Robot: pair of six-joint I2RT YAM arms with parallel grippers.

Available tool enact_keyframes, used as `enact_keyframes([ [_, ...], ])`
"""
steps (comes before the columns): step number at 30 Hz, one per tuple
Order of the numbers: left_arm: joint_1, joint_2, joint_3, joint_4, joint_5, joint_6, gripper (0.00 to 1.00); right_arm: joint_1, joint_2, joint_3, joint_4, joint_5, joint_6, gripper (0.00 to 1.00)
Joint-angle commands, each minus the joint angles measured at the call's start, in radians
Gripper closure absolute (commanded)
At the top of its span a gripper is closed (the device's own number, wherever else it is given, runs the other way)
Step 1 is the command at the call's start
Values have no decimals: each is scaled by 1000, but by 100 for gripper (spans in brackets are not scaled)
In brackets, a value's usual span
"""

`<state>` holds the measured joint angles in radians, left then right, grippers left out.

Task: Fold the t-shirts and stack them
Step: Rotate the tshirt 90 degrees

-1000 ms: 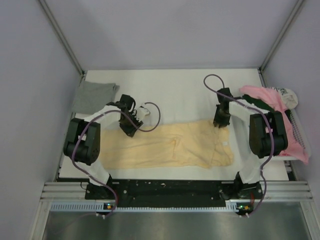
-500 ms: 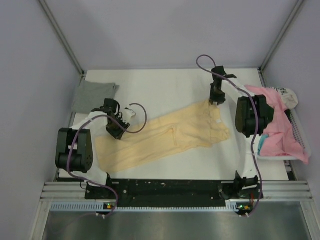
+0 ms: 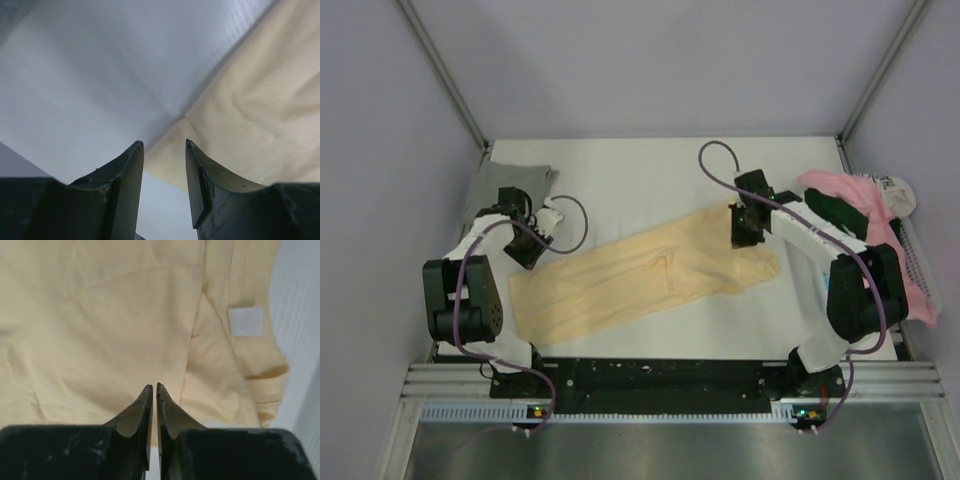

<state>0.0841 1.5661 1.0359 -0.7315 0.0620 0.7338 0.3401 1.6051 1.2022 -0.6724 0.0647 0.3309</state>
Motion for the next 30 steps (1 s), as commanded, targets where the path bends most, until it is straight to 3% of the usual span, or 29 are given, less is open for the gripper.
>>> enact_keyframes([
  [1, 32, 37, -37, 53, -74, 32, 57, -13, 24, -153, 76, -77, 66, 99],
  [5, 43, -9, -37, 14, 2, 44, 56, -51, 146, -123, 47, 16, 43, 100],
  [9, 43, -58, -48, -54, 54, 49, 56, -125, 333, 83, -44, 156, 4, 100],
  [14, 40, -118, -28, -207, 214, 82, 55, -164, 683, 617, -218, 244, -84, 100],
  [16, 36, -124, -17, -235, 290, 82, 55, -164, 815, 928, -297, 221, -124, 98],
  [18, 16, -109, -14, -240, 338, 72, 54, -159, 874, 1087, -349, 175, -119, 95],
  [20, -18, -80, -13, -211, 328, 29, 54, -147, 828, 1093, -328, 162, -113, 89],
  [23, -79, -45, -7, -157, 331, -14, 53, -138, 712, 961, -271, 198, -98, 77],
  [27, -235, 11, 4, -97, 326, -45, 53, -139, 584, 746, -175, 164, -79, 76],
  [30, -334, 55, -13, -43, 271, -43, 53, -141, 601, 682, -145, 101, -64, 77],
])
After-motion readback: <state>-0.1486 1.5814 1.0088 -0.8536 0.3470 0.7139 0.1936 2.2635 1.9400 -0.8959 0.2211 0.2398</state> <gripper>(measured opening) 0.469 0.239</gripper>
